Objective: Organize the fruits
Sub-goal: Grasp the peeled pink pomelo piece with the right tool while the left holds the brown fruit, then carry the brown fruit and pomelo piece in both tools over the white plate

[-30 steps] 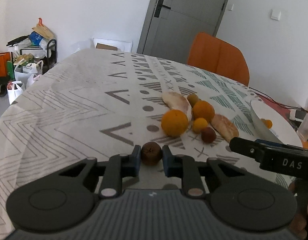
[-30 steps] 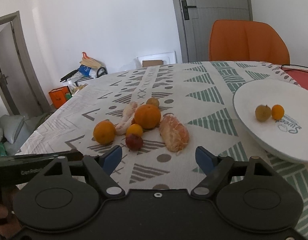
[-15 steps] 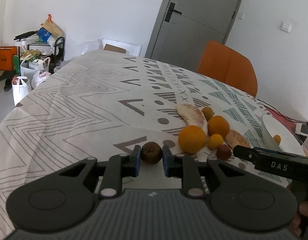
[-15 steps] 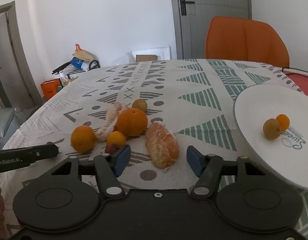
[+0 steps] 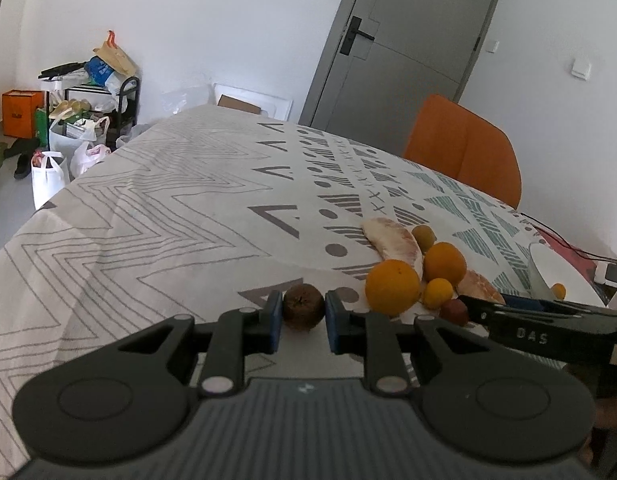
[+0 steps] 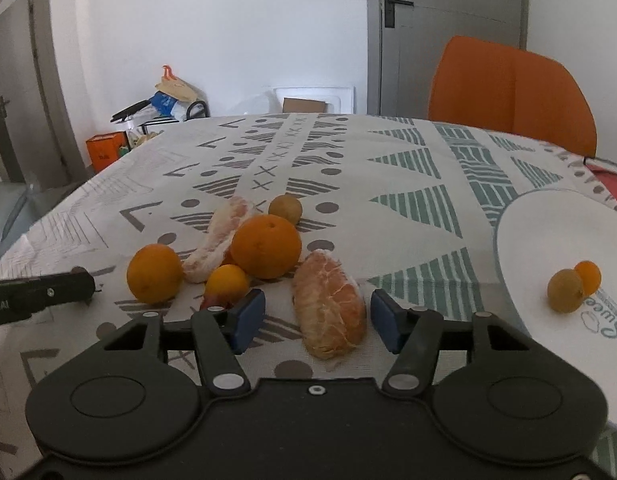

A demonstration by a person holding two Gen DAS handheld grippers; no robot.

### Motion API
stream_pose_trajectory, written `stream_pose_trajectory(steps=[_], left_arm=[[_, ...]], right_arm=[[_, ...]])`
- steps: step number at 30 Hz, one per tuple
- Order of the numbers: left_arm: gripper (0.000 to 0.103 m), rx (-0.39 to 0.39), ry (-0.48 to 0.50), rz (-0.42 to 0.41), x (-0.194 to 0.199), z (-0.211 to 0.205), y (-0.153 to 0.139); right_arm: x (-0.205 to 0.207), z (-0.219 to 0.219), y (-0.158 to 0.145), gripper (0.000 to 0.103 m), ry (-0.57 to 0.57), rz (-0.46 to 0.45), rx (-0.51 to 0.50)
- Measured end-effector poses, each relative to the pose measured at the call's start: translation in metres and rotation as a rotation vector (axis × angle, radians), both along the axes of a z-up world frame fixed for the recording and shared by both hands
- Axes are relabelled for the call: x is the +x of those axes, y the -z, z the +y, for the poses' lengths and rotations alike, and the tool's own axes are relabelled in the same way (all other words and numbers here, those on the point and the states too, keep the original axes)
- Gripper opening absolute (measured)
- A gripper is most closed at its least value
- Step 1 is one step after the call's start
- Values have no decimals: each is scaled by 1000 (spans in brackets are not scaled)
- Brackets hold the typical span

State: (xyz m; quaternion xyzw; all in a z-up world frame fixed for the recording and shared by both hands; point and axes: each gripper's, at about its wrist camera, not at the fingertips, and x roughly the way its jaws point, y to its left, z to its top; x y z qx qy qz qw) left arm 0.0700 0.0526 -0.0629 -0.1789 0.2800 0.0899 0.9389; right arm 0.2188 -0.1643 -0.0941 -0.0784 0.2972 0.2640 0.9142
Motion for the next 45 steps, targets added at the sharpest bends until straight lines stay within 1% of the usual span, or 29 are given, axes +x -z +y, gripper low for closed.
stream_pose_trajectory(steps=[1,3,7,13,21,27,34,41,45], left_arm=[[21,3,5,0,0,-1,0],[21,6,10,0,0,-4,-1],[21,6,14,-3,-1,-8,-2],[21,24,33,-32,-7,-21,-14],[21,39,84,-72,-13,-32,-32],[21,64,146,-93,1,-51,-43],[21,116,226,-130,20,-85,-61],[21,172,300,-122,41,-125,-70],[21,190,331,-125,49,-146,-72]], right_arm=[[-2,0,0,43,4,-14,-9],[-3,-3,0,37,4,-15,-3],[-6,-11,-1,33,-6,-7,10],[-14,-25,-6,31,8,20,61],[-38,-45,-29,31,53,-46,130],[-42,-70,-41,31,117,-91,171],[-39,-107,-43,31,199,-115,207],[-36,-144,-47,31,268,-149,249],[-33,-163,-47,31,301,-156,270]])
